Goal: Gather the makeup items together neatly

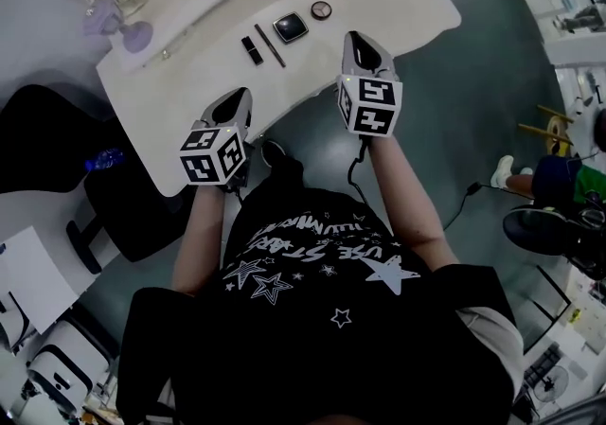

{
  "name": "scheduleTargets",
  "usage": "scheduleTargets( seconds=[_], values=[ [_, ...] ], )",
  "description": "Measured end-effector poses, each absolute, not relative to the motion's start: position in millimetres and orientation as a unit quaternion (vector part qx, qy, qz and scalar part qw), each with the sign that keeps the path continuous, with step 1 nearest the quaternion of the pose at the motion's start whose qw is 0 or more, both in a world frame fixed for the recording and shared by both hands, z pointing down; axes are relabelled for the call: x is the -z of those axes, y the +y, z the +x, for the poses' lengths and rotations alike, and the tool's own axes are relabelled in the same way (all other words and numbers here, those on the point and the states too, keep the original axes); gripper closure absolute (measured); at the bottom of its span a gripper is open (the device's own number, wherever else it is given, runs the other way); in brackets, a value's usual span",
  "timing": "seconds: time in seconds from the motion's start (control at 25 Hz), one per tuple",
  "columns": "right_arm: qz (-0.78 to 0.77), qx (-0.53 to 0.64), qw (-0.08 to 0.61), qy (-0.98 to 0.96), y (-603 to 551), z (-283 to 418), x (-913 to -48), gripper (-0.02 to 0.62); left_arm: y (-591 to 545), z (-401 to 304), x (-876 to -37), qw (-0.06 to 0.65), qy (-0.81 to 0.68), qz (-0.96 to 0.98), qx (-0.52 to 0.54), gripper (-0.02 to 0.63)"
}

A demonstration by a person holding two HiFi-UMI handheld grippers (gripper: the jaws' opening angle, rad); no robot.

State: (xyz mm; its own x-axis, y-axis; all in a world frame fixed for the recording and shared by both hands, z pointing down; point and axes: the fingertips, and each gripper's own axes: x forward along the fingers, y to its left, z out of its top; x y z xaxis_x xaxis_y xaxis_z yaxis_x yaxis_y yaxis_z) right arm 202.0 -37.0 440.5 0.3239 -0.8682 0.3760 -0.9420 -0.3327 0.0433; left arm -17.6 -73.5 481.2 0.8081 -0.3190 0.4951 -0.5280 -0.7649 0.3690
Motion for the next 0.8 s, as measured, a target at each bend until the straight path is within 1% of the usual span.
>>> scheduleTargets(
  seconds=[0.8],
  values=[
    [0.784,-0.143,0.114,-0.594,112.5,145.6,-423.3,0.569,63.8,-53.4,-449.3,0.219,-0.242,0.928,-0.181,0.606]
  ],
)
